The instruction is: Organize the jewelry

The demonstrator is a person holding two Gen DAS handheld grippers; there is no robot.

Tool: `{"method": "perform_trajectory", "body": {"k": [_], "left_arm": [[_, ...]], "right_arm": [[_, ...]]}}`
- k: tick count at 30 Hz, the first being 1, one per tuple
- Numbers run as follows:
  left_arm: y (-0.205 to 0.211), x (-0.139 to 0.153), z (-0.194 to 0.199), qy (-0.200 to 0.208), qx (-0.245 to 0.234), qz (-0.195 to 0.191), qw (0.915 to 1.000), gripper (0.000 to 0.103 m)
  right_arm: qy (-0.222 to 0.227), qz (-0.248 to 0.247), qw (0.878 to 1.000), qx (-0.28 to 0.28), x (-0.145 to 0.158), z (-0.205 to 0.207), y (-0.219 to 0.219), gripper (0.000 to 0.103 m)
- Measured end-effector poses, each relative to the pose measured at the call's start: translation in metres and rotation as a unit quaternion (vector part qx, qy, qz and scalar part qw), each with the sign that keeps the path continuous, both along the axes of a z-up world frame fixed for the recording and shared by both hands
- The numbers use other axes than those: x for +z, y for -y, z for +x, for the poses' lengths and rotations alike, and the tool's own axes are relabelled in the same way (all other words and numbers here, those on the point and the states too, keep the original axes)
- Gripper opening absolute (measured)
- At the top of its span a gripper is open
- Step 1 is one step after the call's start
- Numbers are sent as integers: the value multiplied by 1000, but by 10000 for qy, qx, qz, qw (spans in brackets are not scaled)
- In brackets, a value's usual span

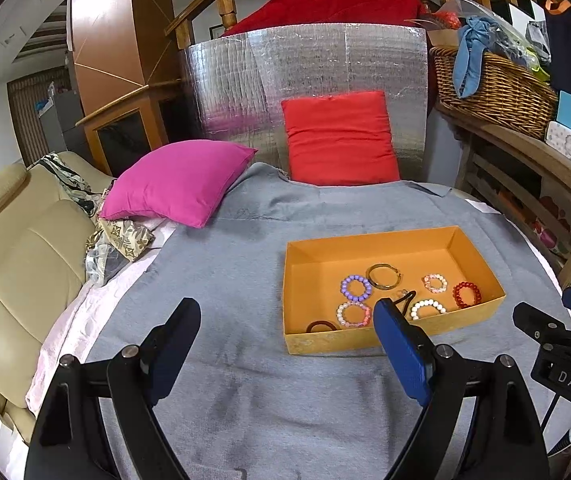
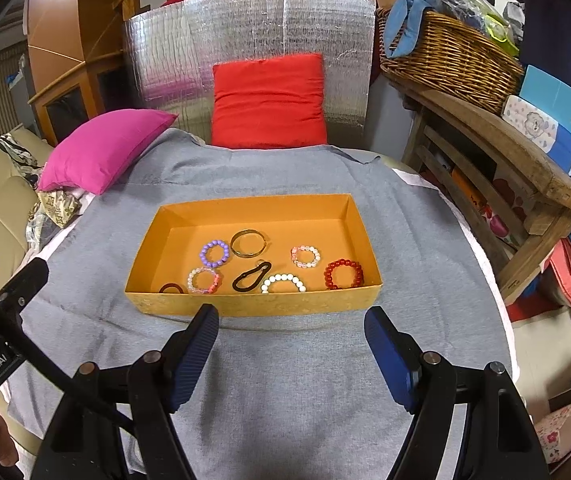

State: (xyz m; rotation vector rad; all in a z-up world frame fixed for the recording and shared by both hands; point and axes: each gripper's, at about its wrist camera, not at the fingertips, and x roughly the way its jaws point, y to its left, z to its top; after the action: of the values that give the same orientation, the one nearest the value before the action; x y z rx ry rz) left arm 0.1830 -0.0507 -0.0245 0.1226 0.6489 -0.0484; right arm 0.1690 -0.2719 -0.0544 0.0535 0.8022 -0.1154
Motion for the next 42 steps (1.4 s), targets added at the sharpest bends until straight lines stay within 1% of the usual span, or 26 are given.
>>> {"method": "perform_trajectory", "body": {"k": [31, 42], "left_arm": [[1, -8, 13, -106, 35, 48, 9999, 88], [2, -17, 23, -223, -20, 53, 9997, 88]], "right_arm": [[-95, -36, 9999, -19, -9, 11, -1, 79], [-190, -61, 9998, -26, -18, 25, -2, 79]]}}
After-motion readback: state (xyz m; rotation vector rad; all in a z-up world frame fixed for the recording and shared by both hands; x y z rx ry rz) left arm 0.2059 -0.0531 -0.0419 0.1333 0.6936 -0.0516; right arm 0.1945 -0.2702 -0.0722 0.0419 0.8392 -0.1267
